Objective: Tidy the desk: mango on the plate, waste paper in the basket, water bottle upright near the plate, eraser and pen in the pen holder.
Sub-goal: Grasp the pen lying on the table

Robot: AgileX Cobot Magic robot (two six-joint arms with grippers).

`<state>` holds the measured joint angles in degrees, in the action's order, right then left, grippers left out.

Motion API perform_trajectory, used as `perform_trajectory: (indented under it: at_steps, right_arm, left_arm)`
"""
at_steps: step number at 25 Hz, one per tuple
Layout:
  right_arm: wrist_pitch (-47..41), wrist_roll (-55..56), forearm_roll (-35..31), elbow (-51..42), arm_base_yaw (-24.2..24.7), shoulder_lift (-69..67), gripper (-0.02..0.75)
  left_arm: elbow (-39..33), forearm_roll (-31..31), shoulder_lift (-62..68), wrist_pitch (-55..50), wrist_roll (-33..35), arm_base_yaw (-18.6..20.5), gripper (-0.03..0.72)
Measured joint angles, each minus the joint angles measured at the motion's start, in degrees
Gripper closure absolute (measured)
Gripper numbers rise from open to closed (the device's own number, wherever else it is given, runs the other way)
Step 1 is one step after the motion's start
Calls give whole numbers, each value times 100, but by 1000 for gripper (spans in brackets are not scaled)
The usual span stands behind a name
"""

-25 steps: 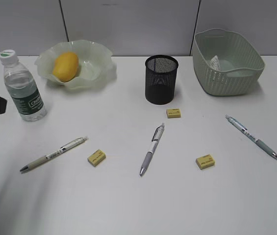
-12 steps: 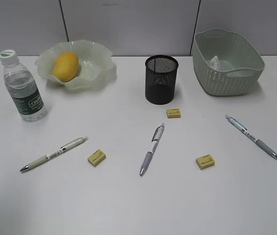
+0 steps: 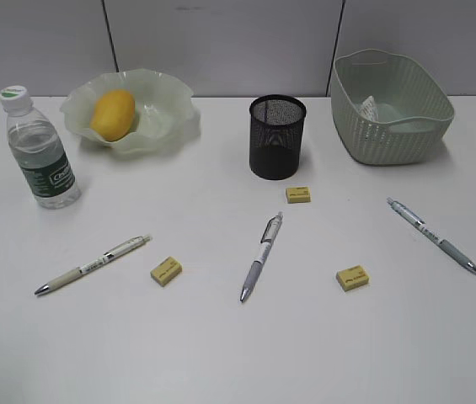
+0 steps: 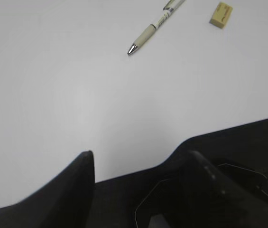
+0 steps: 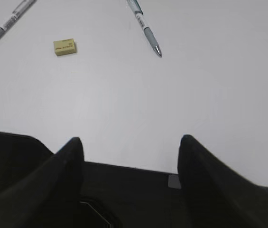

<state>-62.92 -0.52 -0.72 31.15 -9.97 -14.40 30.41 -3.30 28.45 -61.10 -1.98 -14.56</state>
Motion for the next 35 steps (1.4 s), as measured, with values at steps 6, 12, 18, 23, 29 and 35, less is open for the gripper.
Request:
perform_trajectory:
  at_steps: [6,12,18,23,29,35]
  right_arm:
    - [24,0,72,255,0,-974,243]
    - [192,0,281,790,0,-2681,243]
    - [239,-89,298,1548,0,-4620,243]
    - [245,-401,340,2419,0,-6076,243]
    - [252,-979,369,3401,0,-7617,243]
    - [468,-1424,376,4011,0,-8791,243]
  left_arm:
    - [-1,31,-282,0,0,-3,235]
    - [-1,42,-308,0,0,-3,235]
    - [-1,42,-308,0,0,-3,235]
    - [-1,66,-308,0,0,-3,235]
    - [-1,82,-308,0,0,-3,235]
    - [-1,82,-308,0,0,-3,236]
